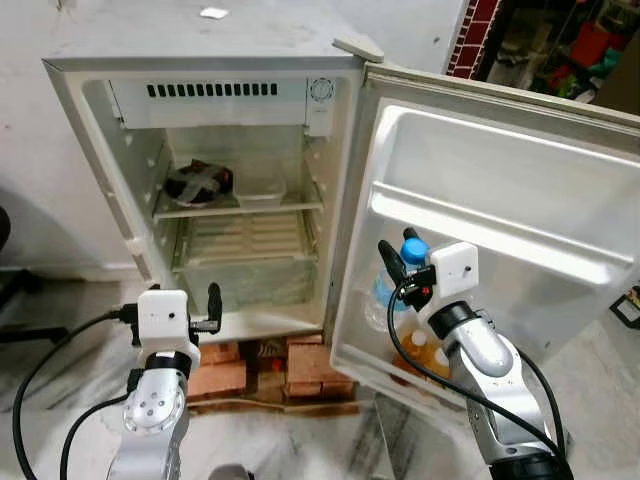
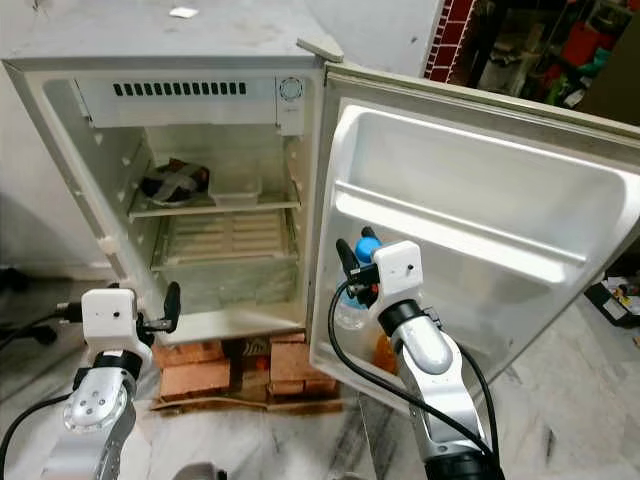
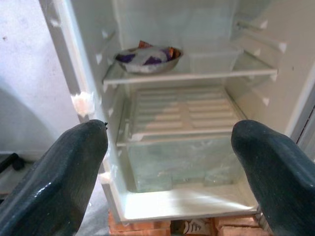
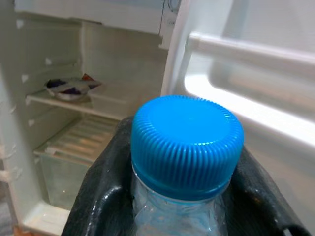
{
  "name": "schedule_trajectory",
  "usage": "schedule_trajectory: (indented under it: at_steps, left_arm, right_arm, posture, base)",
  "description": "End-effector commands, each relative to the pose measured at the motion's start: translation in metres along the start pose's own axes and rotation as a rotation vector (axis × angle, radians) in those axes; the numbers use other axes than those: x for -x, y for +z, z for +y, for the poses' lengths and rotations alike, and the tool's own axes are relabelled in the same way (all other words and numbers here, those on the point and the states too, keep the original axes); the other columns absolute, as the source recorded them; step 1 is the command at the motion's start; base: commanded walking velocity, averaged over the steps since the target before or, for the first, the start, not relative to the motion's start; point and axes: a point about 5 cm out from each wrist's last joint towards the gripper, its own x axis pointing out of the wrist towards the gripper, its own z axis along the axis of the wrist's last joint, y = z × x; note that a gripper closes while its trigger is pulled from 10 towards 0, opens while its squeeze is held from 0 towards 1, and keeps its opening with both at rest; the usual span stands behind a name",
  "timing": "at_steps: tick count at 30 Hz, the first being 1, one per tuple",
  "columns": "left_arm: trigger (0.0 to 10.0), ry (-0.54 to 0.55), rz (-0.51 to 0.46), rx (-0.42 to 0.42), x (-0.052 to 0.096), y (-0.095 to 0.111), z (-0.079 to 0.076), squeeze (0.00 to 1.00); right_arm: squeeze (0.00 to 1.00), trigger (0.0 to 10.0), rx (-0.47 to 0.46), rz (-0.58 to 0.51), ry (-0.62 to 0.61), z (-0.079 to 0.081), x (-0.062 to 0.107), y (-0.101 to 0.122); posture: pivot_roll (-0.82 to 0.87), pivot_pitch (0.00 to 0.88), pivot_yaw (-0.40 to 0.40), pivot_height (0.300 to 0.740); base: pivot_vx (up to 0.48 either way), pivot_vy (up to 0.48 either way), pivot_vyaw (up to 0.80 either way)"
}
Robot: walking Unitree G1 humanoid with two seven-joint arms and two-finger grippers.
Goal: Restocking fridge
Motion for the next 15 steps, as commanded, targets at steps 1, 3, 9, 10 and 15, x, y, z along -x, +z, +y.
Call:
schedule_trajectory:
  at_steps: [1,3,9,10,15]
  left_arm:
    - [10.0,0.001,-0.005,-0.01,-0.0009,0.002,0.0003,0.0]
    - [10.0,0.001,-0.006,-0.01,-0.001,0.0022,0.0005,0.0]
    - [10.0,-0.001,0.003,-0.019,0.0008,-0.0004,0.0022,0.0]
    - [10.0,0.002,0.006,-0.02,0.0016,-0.0013,0.0032,0.0]
    - [10.0,0.003,0.007,-0.026,0.0026,-0.0013,0.0086,0.0]
  right_arm:
    - [0.0,10.0,0.004,-0.015,0.002,-0.0001,-0.0026,0.0031]
    - [0.0,10.0,0.003,-0.022,0.004,0.0001,-0.003,0.0038]
    - [0.0,10.0,0.007,-0.011,0.0,0.0002,-0.0041,0.0022]
    - [0.0,10.0,0.008,-0.01,0.001,0.0003,-0.0042,0.0018]
    - [0.0,10.0,0.015,-0.012,0.003,0.0015,-0.0063,0.0022]
  posture:
    - [0.08,0.016,-0.062,0.62]
    - [0.08,0.015,-0.062,0.62]
    - [0.08,0.024,-0.062,0.62]
    - [0.08,0.024,-0.062,0.62]
    - [0.08,0.03,-0.064,0.62]
  base:
    - [0.0,0.0,0.0]
    - [0.0,0.0,0.0]
    - [0.0,0.0,0.0]
    - [0.0,0.0,0.0]
    - [0.0,0.0,0.0]
